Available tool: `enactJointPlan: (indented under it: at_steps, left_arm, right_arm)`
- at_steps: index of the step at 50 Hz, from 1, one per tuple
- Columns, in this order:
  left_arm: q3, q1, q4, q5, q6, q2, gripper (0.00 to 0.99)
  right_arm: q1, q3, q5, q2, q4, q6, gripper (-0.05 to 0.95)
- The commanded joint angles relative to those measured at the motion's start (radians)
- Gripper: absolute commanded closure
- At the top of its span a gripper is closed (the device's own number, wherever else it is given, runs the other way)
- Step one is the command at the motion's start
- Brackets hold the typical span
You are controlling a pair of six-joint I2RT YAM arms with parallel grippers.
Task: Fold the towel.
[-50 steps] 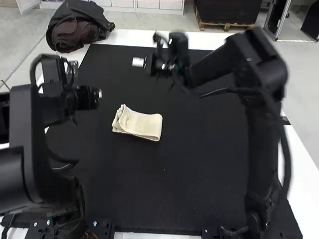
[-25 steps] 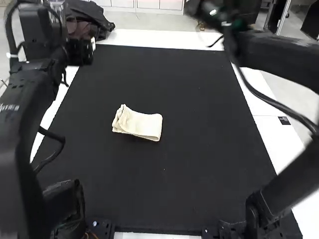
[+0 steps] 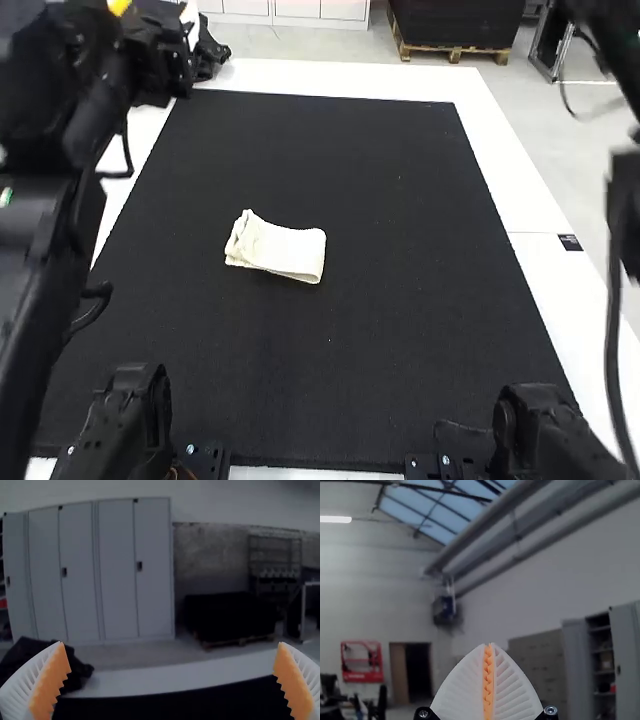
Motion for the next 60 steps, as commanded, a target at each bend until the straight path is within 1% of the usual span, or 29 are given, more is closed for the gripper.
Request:
enactJointPlan:
  at_steps: [1, 9, 12, 16, 17, 19, 20, 21, 22, 24, 25, 26, 27, 29, 31, 32, 33, 34, 35, 36, 37, 39, 40, 42, 44, 48, 53, 60]
  left_arm:
    - [-0.046, -0.008, 0.002, -0.016, -0.021, -0.12, 0.043]
    - [-0.104, 0.003, 0.002, -0.016, -0.024, -0.33, 0.043]
    - [-0.116, 0.012, 0.002, -0.025, -0.029, -0.374, 0.043]
    - [-0.13, 0.032, 0.017, -0.062, -0.025, -0.402, 0.034]
    - [-0.133, 0.04, 0.022, -0.071, -0.024, -0.4, 0.033]
    - [-0.138, 0.049, 0.026, -0.094, -0.009, -0.402, 0.033]
    - [-0.139, 0.053, 0.026, -0.126, 0.005, -0.402, 0.031]
    - [-0.144, 0.058, 0.04, -0.151, 0.016, -0.402, 0.031]
    - [-0.152, 0.064, 0.068, -0.157, 0.019, -0.402, 0.031]
    - [-0.168, 0.07, 0.112, -0.152, 0.025, -0.402, 0.03]
    - [-0.179, 0.073, 0.135, -0.148, 0.034, -0.402, 0.03]
    - [-0.195, 0.076, 0.166, -0.146, 0.057, -0.402, 0.03]
    - [-0.208, 0.076, 0.177, -0.146, 0.077, -0.4, 0.03]
    - [-0.236, 0.079, 0.187, -0.145, 0.114, -0.402, 0.03]
    - [-0.277, 0.079, 0.218, -0.134, 0.122, -0.402, 0.033]
    - [-0.299, 0.079, 0.232, -0.135, 0.129, -0.402, 0.041]
    - [-0.316, 0.079, 0.25, -0.14, 0.137, -0.402, 0.043]
    - [-0.334, 0.079, 0.267, -0.149, 0.145, -0.402, 0.043]
    - [-0.353, 0.079, 0.283, -0.165, 0.151, -0.402, 0.044]
    - [-0.377, 0.079, 0.299, -0.184, 0.159, -0.402, 0.062]
    - [-0.396, 0.081, 0.312, -0.203, 0.16, -0.402, 0.085]
    - [-0.434, 0.079, 0.345, -0.249, 0.159, -0.4, 0.103]
    - [-0.461, 0.079, 0.37, -0.258, 0.16, -0.4, 0.102]
    - [-0.501, 0.079, 0.414, -0.264, 0.171, -0.4, 0.103]
    - [-0.537, 0.078, 0.445, -0.27, 0.18, -0.4, 0.102]
    - [-0.586, 0.075, 0.448, -0.273, 0.192, -0.4, 0.103]
    - [-0.618, 0.066, 0.41, -0.27, 0.197, -0.4, 0.103]
    - [-0.656, 0.049, 0.361, -0.266, 0.202, -0.402, 0.102]
  right_arm:
    - [-0.03, -0.073, -0.036, -0.168, 0.0, 0.082, 0.92]
    - [-0.081, -0.148, -0.012, -0.397, -0.026, 0.111, 0.92]
    - [-0.093, -0.177, 0.023, -0.455, -0.029, 0.105, 0.92]
    - [-0.093, -0.209, 0.115, -0.513, -0.03, 0.061, 0.92]
    - [-0.093, -0.211, 0.126, -0.516, -0.03, 0.051, 0.9]
    - [-0.09, -0.208, 0.156, -0.51, -0.062, 0.042, 0.78]
    - [-0.087, -0.206, 0.164, -0.51, -0.076, 0.028, 0.73]
    - [-0.084, -0.206, 0.169, -0.51, -0.079, 0.015, 0.69]
    - [-0.082, -0.205, 0.181, -0.51, -0.089, -0.007, 0.6]
    - [-0.076, -0.203, 0.222, -0.51, -0.122, -0.059, 0.33]
    - [-0.073, -0.203, 0.234, -0.51, -0.139, -0.076, 0.17]
    - [-0.072, -0.205, 0.262, -0.51, -0.164, -0.107, -0.01]
    - [-0.07, -0.209, 0.333, -0.51, -0.187, -0.194, -0.03]
    - [-0.069, -0.222, 0.458, -0.512, -0.214, -0.306, -0.02]
    - [-0.07, -0.243, 0.604, -0.515, -0.24, -0.421, -0.02]
    - [-0.072, -0.258, 0.664, -0.515, -0.25, -0.462, -0.02]
    - [-0.072, -0.271, 0.698, -0.513, -0.27, -0.467, -0.02]
    - [-0.072, -0.285, 0.707, -0.515, -0.288, -0.475, -0.02]
    - [-0.07, -0.298, 0.727, -0.513, -0.311, -0.504, -0.02]
    - [-0.07, -0.317, 0.771, -0.515, -0.332, -0.55, -0.02]
    - [-0.07, -0.343, 0.825, -0.515, -0.354, -0.622, -0.02]
    - [-0.07, -0.386, 0.827, -0.515, -0.357, -0.691, -0.02]
    - [-0.07, -0.407, 0.811, -0.513, -0.36, -0.716, -0.02]
    - [-0.07, -0.461, 0.811, -0.515, -0.368, -0.783, -0.02]
    - [-0.07, -0.522, 0.814, -0.515, -0.359, -0.817, -0.02]
    - [-0.073, -0.647, 0.827, -0.515, -0.276, -0.811, -0.02]
    - [-0.075, -0.749, 0.857, -0.516, -0.273, -0.811, -0.02]
    - [-0.075, -0.82, 0.866, -0.516, -0.277, -0.803, -0.02]
